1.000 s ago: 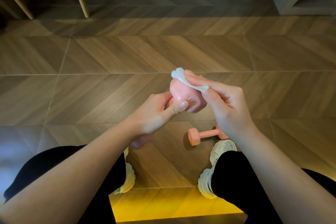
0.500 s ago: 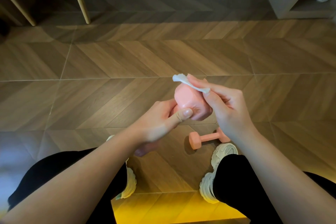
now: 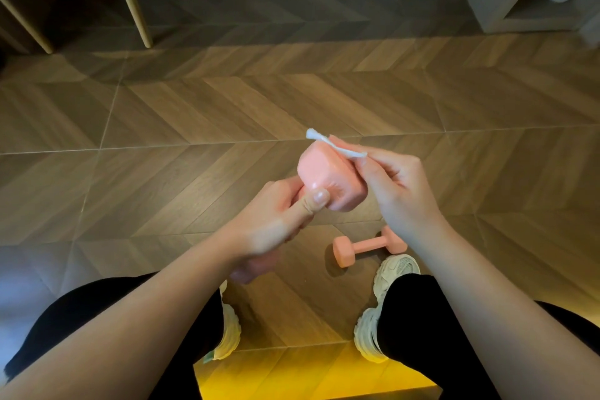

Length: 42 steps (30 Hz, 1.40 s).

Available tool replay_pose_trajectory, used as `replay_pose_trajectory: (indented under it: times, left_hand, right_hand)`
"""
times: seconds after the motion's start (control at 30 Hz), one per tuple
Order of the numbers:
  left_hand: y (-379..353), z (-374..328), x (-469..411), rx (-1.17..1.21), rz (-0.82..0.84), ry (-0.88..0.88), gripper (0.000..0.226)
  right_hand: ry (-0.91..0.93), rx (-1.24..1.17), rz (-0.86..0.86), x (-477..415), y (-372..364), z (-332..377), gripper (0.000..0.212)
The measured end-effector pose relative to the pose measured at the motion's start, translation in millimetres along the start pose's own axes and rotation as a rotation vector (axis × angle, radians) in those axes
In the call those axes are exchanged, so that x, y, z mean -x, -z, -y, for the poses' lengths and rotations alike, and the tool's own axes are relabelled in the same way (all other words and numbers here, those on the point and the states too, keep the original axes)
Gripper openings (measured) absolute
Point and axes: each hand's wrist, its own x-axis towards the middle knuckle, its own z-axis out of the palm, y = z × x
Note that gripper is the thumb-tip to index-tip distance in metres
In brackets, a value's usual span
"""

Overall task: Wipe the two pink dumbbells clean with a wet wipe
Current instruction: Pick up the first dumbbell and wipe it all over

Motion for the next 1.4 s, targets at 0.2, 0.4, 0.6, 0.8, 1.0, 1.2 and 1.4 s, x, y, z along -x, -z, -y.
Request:
replay_pose_trajectory:
  times: [0.2,0.4,0.6,0.8,1.0,1.2,1.4]
  left_hand:
    - [-1,-2,0,0.056,-0.031,0.079,0.07]
    - [0,-4,-3,0.186,-0.106,0.141,0.062]
    - [2,-5,1,0.17,-0.028,0.025,0.059]
    - [2,-5,3,0.085,0.019,-0.02,0.076]
    - [1,-7,-1,0.156,-0.069,0.111,0.064]
    - [6,-11,-3,0.243,-0.078,0.084,0.055]
    - [4,-9,5,0.19,0.061,-0.033,0.057]
  right_hand:
    - [0.052,-0.039,0.067,5,-4,5,0.034]
    - [0.1,-0.03,0.061,7,-2,7,0.033]
    - [0.041,0.007,0.007,3,0,-1,0.036]
    - [-0.001,-0.028,-0.017,3,-2,4,0.034]
    - [0.089,-0.028,0.041,8,-3,7,0.035]
    - [0.095,-0.005,-0.01,6,-1,5,0.035]
    - [0.024,-0.015,-0.023,2,-2,4,0.034]
